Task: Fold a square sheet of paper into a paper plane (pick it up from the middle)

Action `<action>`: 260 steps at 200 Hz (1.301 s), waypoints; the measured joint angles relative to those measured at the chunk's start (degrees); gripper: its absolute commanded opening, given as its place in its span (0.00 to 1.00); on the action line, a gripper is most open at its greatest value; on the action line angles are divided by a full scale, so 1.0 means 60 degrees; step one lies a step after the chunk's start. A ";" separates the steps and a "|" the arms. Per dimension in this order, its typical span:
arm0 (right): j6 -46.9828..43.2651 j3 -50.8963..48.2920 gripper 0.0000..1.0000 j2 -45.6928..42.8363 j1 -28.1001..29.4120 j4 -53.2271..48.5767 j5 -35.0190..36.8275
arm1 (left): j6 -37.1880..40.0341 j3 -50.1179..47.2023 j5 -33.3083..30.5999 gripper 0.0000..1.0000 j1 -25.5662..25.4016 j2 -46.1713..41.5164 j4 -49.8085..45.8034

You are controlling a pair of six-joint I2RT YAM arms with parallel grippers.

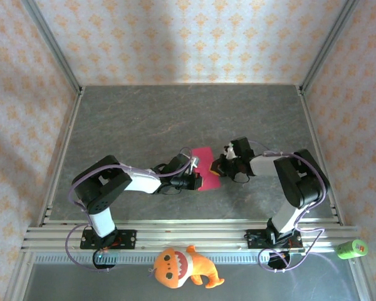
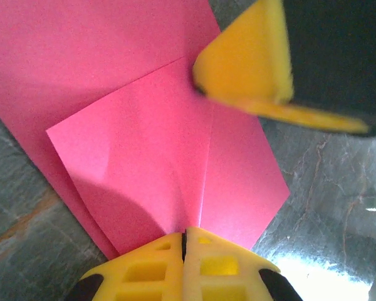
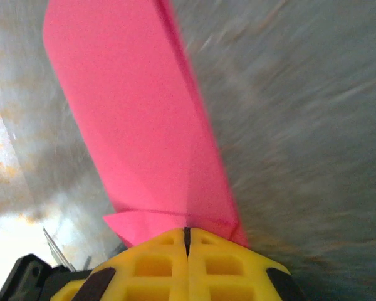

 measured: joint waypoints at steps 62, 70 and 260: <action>-0.0237 0.0273 0.00 -0.0142 -0.0597 -0.0361 0.0200 | 0.0244 0.0168 -0.0270 0.00 -0.0113 0.0022 -0.0259; -0.0237 0.0277 0.00 -0.0240 -0.0554 -0.0353 0.0193 | 0.0339 0.0251 -0.0339 0.00 -0.0131 0.0022 -0.0415; 0.0342 -0.0776 0.00 -0.0069 0.0565 0.1534 -0.0157 | 0.0918 0.0459 -0.0820 0.00 -0.0168 -0.1395 -0.2404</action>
